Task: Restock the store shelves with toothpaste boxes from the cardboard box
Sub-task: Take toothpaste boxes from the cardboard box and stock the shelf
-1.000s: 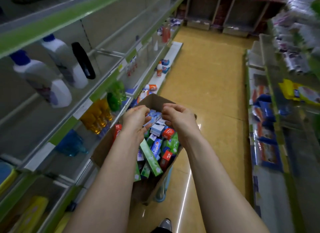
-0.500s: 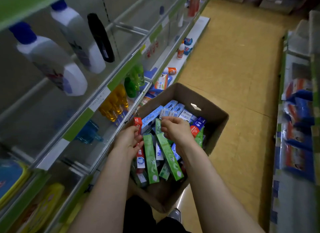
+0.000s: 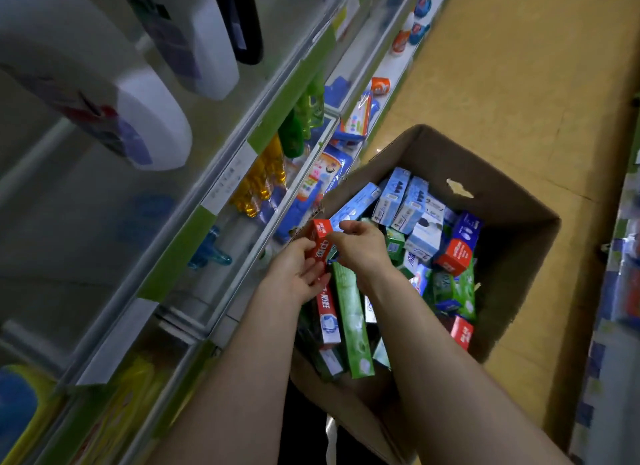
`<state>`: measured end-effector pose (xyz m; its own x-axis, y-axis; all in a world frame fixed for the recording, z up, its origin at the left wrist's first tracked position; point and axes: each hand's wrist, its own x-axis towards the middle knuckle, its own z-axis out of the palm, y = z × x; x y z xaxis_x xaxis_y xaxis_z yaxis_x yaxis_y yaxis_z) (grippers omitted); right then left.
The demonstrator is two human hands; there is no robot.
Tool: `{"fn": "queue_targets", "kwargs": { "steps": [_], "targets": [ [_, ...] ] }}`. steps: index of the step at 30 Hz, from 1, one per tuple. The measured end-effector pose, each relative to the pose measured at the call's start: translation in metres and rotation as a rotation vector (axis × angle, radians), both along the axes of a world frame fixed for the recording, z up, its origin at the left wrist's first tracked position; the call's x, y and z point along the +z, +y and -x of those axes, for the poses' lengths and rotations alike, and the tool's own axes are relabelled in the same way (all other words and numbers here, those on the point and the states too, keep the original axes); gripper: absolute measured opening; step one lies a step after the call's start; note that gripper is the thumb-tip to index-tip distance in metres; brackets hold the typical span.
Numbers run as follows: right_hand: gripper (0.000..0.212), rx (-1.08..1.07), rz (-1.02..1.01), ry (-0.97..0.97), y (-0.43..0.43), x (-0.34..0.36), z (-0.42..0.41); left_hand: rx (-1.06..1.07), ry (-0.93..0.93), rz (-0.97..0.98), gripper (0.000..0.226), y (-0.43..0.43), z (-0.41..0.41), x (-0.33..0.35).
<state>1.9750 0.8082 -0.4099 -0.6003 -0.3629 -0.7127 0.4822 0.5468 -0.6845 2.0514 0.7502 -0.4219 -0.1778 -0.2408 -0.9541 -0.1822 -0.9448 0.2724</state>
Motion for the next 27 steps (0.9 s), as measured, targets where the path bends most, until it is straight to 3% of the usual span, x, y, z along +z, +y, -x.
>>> {"fn": "queue_targets", "kwargs": {
  "steps": [8,13,17,21,27],
  "targets": [
    [0.062,0.134,-0.153,0.048,-0.029,-0.042,0.002,0.14,0.068,-0.224,0.021,-0.004,0.007,-0.036],
    [0.057,0.255,-0.251,0.117,-0.044,-0.052,-0.007,0.245,0.184,-0.316,0.025,-0.006,0.007,-0.049],
    [0.053,0.351,-0.333,0.208,-0.046,-0.057,-0.009,0.243,0.176,-0.338,0.027,-0.008,0.011,-0.046],
    [0.05,0.383,-0.347,0.246,-0.044,-0.06,-0.009,0.374,0.19,-0.395,0.028,-0.011,0.013,-0.05],
    [0.055,0.355,-0.31,0.271,-0.031,-0.054,-0.008,0.31,0.101,-0.406,0.028,-0.016,0.013,-0.072]
  ]
}}
